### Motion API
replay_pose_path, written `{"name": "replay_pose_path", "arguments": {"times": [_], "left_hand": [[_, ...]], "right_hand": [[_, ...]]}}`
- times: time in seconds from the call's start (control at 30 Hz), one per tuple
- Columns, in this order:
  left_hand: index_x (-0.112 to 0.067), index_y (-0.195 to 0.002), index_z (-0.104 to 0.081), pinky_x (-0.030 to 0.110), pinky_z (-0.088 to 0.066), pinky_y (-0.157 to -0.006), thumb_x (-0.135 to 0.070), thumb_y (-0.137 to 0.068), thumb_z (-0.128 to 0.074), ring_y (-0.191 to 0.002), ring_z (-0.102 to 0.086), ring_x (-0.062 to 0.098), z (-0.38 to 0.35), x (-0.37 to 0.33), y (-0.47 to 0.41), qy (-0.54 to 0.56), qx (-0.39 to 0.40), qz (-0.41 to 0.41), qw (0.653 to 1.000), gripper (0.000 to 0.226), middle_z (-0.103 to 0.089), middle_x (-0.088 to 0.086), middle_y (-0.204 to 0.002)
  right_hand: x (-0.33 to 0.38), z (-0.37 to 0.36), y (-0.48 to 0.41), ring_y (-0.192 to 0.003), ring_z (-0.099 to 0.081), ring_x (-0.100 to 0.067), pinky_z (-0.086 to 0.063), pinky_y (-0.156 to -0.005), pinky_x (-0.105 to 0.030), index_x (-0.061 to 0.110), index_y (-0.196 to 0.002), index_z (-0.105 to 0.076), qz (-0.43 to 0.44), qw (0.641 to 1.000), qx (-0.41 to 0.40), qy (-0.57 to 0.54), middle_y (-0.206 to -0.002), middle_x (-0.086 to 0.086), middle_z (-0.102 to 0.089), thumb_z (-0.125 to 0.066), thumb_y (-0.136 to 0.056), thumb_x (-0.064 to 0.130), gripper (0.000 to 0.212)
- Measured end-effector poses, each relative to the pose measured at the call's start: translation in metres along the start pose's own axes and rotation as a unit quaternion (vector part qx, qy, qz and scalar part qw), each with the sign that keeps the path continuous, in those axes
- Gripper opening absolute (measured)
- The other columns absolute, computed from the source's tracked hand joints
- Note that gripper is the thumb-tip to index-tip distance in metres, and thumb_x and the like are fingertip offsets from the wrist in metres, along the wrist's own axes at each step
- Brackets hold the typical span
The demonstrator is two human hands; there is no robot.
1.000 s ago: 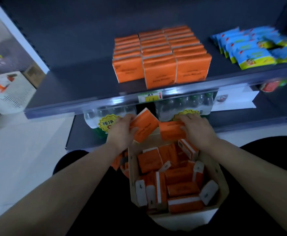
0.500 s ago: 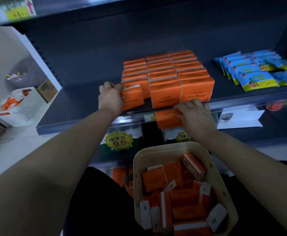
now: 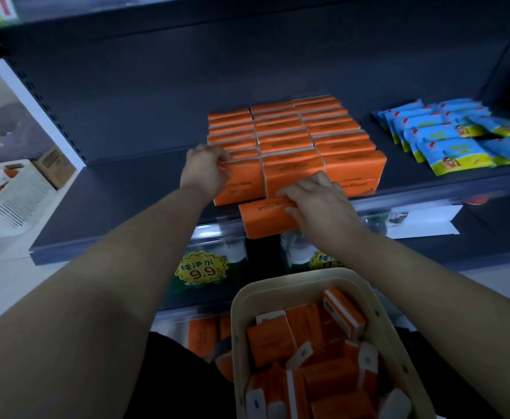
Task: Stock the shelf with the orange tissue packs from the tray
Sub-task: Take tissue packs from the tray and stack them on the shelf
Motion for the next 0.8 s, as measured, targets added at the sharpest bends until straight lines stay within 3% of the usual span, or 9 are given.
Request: {"name": "replay_pose_path", "arguments": {"times": [0.17,0.23,0.33,0.43,0.5,0.6,0.7,0.8], "left_hand": [[-0.019,-0.113,-0.064,0.039,-0.045,-0.103,0.001,-0.087,-0.05,-0.115,-0.056,0.025,0.001,0.024,0.007,0.195,0.025,0.041,0.98,0.035,-0.051,0.01,-0.126],[-0.02,-0.11,-0.063,0.034,-0.047,-0.1,-0.001,-0.091,-0.047,-0.112,-0.057,0.02,0.012,0.031,0.015,0.265,0.008,0.058,0.962,0.031,-0.053,0.007,-0.126],[-0.021,-0.107,-0.065,0.021,-0.041,-0.093,-0.007,-0.098,-0.042,-0.11,-0.053,0.012,0.029,0.038,0.024,0.268,-0.009,0.059,0.962,0.027,-0.055,0.002,-0.123],[-0.029,-0.097,-0.066,0.029,-0.045,-0.097,-0.03,-0.096,-0.053,-0.106,-0.057,0.011,0.034,0.042,0.035,0.272,0.01,0.038,0.962,0.013,-0.061,0.001,-0.115],[-0.03,-0.104,-0.064,0.029,-0.046,-0.096,-0.042,-0.086,-0.066,-0.105,-0.057,0.011,0.031,0.044,0.043,0.232,0.035,0.019,0.972,0.022,-0.059,-0.002,-0.113],[-0.022,-0.122,-0.054,0.029,-0.042,-0.093,-0.033,-0.076,-0.078,-0.114,-0.047,0.015,0.018,0.031,0.051,0.072,0.078,-0.06,0.993,0.054,-0.05,0.0,-0.121],[-0.018,-0.122,-0.049,0.032,-0.044,-0.086,-0.016,-0.078,-0.073,-0.118,-0.041,0.02,0.011,0.023,0.05,-0.009,0.047,-0.089,0.995,0.051,-0.045,0.003,-0.127],[-0.018,-0.12,-0.048,0.04,-0.05,-0.08,-0.01,-0.079,-0.066,-0.114,-0.042,0.024,0.007,0.021,0.044,-0.036,0.018,-0.08,0.996,0.045,-0.044,0.005,-0.126]], "right_hand": [[0.023,-0.009,-0.027,-0.118,-0.041,-0.023,-0.031,-0.092,-0.036,0.024,-0.13,-0.055,0.009,1.0,0.012,0.009,-0.12,0.001,-0.06,-0.052,-0.095,0.026,0.035],[0.035,-0.013,-0.041,-0.119,-0.041,-0.022,-0.029,-0.091,-0.035,0.025,-0.128,-0.055,0.016,1.0,0.011,0.021,-0.121,0.001,-0.059,-0.05,-0.096,0.027,0.033],[0.046,-0.019,-0.062,-0.122,-0.04,-0.021,-0.028,-0.091,-0.036,0.023,-0.125,-0.056,0.008,0.999,0.013,0.042,-0.123,0.0,-0.059,-0.047,-0.097,0.026,0.03],[0.049,-0.025,-0.077,-0.122,-0.039,-0.021,-0.027,-0.09,-0.037,0.021,-0.123,-0.056,-0.01,0.998,0.013,0.058,-0.123,0.0,-0.059,-0.045,-0.098,0.024,0.028],[0.048,-0.029,-0.086,-0.121,-0.04,-0.021,-0.027,-0.089,-0.038,0.023,-0.122,-0.056,-0.018,0.997,0.015,0.07,-0.121,0.001,-0.06,-0.044,-0.097,0.024,0.028],[0.043,-0.036,-0.094,-0.117,-0.043,-0.021,-0.026,-0.087,-0.037,0.026,-0.119,-0.058,-0.02,0.996,0.023,0.086,-0.118,0.002,-0.06,-0.046,-0.096,0.023,0.026],[0.04,-0.038,-0.093,-0.117,-0.043,-0.021,-0.025,-0.087,-0.037,0.026,-0.12,-0.059,-0.007,0.996,0.012,0.089,-0.122,0.002,-0.057,-0.053,-0.093,0.026,0.027],[0.035,-0.04,-0.086,-0.121,-0.042,-0.021,-0.026,-0.091,-0.039,0.026,-0.128,-0.053,0.016,0.993,0.019,0.117,-0.131,0.002,-0.052,-0.065,-0.085,0.033,0.046]]}}
Point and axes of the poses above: each hand's wrist, its own y-axis away from the middle knuckle, its own z-axis out of the back of the hand, x = y × z, the point moved 9 cm from there along -y, towards the middle knuckle
